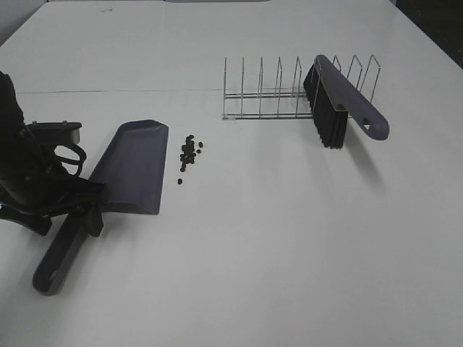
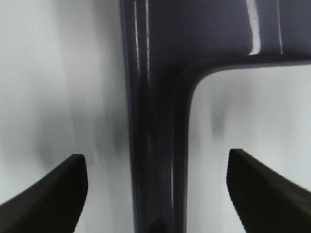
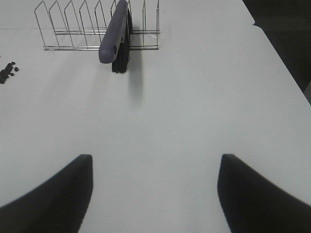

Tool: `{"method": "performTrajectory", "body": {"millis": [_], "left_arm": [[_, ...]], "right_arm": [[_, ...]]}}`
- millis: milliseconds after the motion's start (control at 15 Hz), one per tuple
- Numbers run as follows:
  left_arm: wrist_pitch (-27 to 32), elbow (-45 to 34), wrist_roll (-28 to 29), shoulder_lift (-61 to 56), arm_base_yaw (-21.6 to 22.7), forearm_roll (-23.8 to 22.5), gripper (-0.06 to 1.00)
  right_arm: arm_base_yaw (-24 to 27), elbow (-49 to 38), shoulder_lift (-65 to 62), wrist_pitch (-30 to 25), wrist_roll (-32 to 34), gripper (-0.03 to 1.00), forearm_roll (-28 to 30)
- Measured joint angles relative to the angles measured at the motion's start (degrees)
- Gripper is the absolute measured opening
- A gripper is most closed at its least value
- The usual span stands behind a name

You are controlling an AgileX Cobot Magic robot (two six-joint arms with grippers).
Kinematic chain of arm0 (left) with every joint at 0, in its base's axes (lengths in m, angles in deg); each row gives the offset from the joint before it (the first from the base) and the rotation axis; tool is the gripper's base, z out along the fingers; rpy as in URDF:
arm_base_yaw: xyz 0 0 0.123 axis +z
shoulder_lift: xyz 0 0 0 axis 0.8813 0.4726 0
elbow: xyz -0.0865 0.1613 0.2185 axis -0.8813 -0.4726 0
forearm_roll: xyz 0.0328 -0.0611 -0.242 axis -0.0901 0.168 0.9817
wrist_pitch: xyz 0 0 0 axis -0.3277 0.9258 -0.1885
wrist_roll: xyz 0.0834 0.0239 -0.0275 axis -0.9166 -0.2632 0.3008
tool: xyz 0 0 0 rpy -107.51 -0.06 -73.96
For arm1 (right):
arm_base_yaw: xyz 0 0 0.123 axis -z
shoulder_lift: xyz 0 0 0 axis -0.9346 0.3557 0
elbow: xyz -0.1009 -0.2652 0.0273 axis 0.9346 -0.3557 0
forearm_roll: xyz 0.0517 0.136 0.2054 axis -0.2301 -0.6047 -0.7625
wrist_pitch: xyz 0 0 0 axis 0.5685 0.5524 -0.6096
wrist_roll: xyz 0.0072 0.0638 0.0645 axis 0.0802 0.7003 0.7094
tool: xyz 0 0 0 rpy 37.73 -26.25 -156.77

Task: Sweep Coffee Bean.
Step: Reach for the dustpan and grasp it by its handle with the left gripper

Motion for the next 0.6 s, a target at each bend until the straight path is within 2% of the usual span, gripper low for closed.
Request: {"method": "performTrajectory", "body": {"millis": [133, 333, 400, 467, 600], "left_arm": [[-1.4, 0.2, 0.0, 1.8, 0.0, -0.2, 0.74], [-1.9, 0.6, 0.0, 2.3, 0.0, -0.8, 0.61], [-2.0, 0.7, 0.0, 2.5, 0.0, -0.8, 0.51], [-2.1, 0.7, 0.0, 2.6, 0.0, -0.7, 0.33], [-2.1, 0.7, 0.0, 2.6, 0.0, -0.7, 0.35]], "right_arm": [[0.0, 0.0, 0.0, 0.0, 0.0, 0.63, 0.0], [0.0, 0.0, 0.0, 0.0, 0.0, 0.63, 0.0], [0.0, 0.0, 0.0, 0.0, 0.0, 0.63, 0.0], [0.0, 0.0, 0.0, 0.0, 0.0, 0.63, 0.0], [0.0, 0.0, 0.0, 0.0, 0.0, 0.63, 0.0]]}}
